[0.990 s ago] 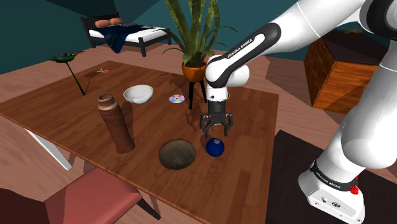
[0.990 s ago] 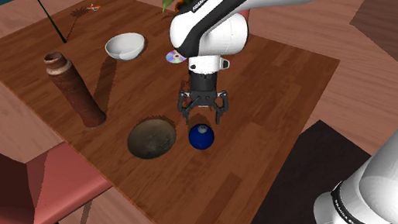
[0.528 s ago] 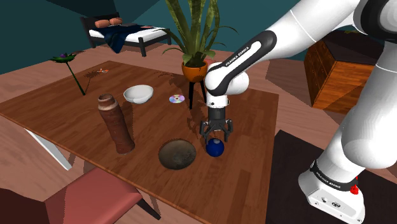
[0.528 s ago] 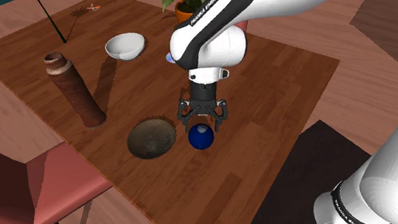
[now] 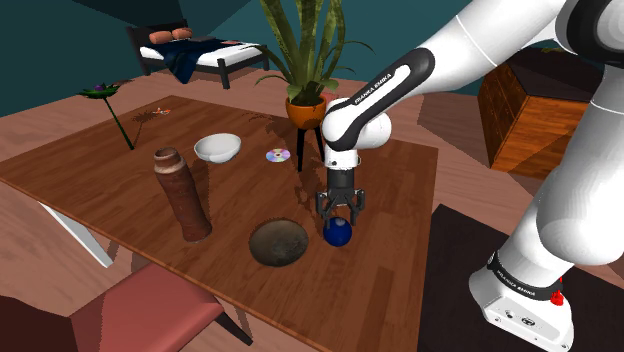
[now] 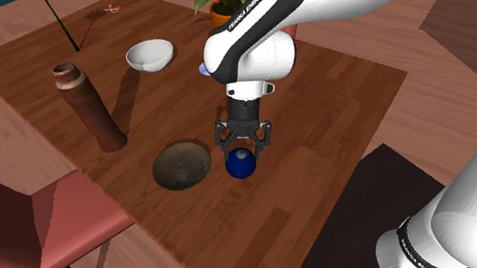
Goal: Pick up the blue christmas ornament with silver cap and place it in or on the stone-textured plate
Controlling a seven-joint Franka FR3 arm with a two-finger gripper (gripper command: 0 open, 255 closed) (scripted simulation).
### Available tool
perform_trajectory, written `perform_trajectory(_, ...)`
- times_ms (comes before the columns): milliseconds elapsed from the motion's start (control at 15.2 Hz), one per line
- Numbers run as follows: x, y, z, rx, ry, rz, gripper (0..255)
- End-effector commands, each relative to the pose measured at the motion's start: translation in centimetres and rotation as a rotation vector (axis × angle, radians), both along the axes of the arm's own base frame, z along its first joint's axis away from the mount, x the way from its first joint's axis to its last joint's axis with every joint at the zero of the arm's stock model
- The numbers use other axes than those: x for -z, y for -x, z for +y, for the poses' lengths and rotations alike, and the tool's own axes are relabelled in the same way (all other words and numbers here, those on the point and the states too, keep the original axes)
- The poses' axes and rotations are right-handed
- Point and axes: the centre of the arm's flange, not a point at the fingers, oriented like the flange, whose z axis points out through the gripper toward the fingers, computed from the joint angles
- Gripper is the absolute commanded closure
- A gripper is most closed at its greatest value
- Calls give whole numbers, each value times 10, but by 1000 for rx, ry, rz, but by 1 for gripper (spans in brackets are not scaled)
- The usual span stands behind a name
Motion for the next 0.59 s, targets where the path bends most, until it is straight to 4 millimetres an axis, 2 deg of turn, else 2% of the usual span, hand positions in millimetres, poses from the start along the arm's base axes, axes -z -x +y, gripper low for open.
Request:
perform_trajectory(0,1,0,0,0,0,1,255)
perform_trajectory(396,0,0,0,0,0,1,255)
perform_trajectory(528,-10,0,0,0,0,1,255)
